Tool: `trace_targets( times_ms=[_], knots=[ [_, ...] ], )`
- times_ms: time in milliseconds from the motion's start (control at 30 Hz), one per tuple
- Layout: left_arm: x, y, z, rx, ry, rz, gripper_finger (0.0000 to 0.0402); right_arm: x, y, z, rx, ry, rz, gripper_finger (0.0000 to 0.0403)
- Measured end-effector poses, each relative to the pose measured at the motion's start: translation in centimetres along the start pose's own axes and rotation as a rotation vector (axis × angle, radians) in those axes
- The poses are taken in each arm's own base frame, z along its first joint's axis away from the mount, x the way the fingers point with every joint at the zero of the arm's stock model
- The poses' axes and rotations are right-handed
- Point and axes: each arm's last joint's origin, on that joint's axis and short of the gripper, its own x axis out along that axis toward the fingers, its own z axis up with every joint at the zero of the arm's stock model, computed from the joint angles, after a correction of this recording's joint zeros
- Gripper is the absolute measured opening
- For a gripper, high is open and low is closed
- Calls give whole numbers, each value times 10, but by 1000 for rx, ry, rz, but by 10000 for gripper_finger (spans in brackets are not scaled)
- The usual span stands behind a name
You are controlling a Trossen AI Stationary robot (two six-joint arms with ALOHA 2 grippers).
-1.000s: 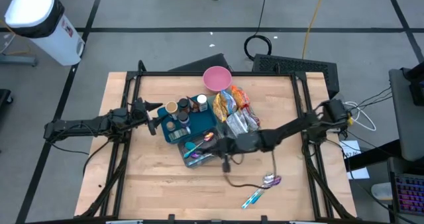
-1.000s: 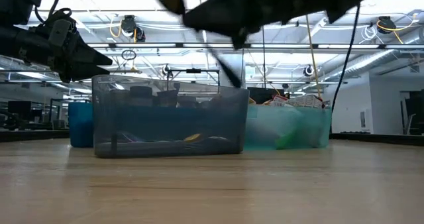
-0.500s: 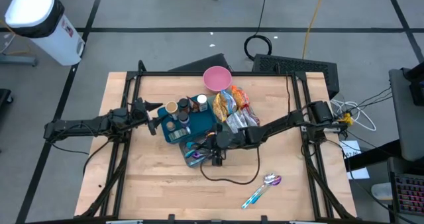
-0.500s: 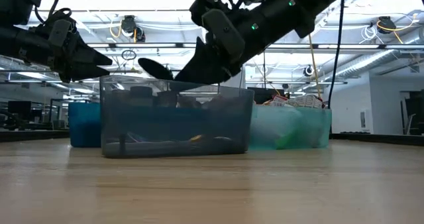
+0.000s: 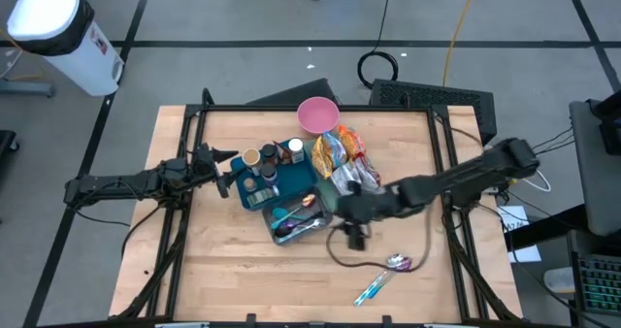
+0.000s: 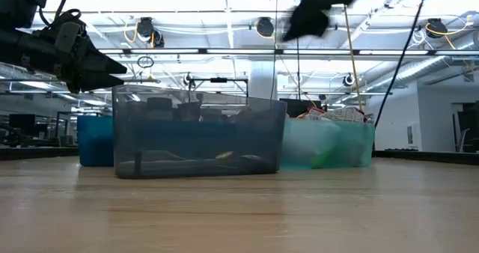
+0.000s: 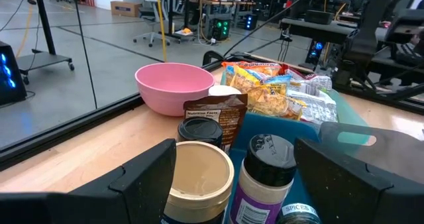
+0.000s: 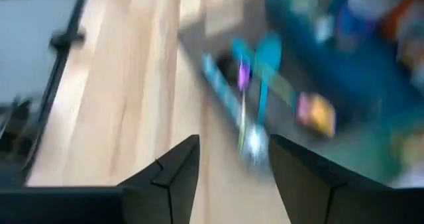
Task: Pick & Place Food Item
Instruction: Put the white spoon into the black bin
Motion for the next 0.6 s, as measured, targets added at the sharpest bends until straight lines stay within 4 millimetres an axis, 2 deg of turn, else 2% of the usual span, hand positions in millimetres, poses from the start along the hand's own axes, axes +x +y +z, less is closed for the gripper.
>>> trace_targets(
  times_ms=[100,267,467,600],
  knots=[
    [0,0,0,0,0,0,308,-28,10,-26,72,123,9,172],
    [0,0,0,0,0,0,308,-58,21,-82,264,218,73,163],
    [0,0,0,0,0,0,308,-65,17,-154,494,301,162,160],
    [0,0,0,0,0,0,308,-60,12,-189,570,325,182,160]
  ],
)
